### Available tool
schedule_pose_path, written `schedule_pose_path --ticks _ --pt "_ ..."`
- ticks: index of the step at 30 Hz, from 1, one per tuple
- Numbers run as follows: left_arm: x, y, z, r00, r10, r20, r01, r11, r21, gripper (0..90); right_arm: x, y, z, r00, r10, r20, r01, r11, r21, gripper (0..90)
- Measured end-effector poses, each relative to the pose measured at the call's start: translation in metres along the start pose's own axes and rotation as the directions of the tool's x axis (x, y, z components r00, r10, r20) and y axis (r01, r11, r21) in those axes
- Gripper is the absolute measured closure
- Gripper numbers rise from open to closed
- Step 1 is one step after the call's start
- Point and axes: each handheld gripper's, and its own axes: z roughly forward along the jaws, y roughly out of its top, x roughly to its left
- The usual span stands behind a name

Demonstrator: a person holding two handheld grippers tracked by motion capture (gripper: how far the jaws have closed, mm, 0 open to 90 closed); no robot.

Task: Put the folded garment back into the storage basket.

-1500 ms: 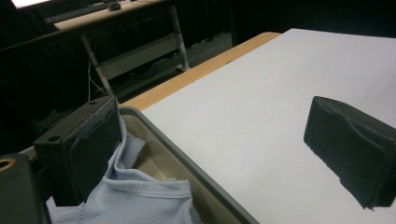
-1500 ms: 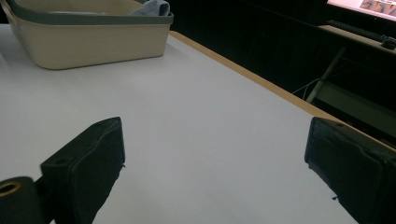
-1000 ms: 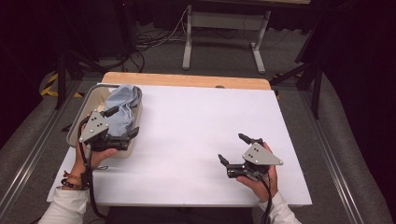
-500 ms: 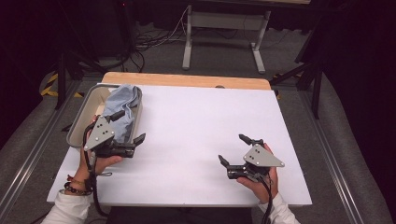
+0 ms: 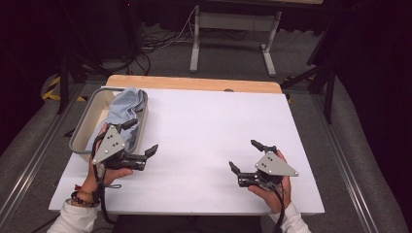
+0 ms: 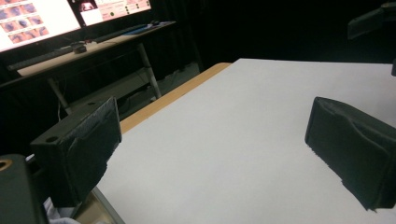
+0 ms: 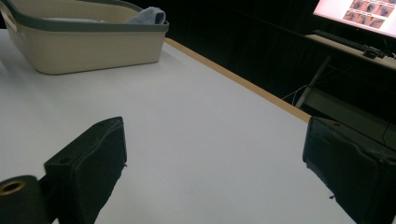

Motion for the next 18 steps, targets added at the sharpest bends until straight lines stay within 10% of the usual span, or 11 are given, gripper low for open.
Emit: schedule_pose_path --ticks 18 --pt "-0.027 -0.004 0.014 0.9957 0.038 0.084 -0.040 0.9990 0.018 4.4 0.005 0.002 0.004 0.9996 0.016 -0.022 -0.016 1.000 -0.011 6.3"
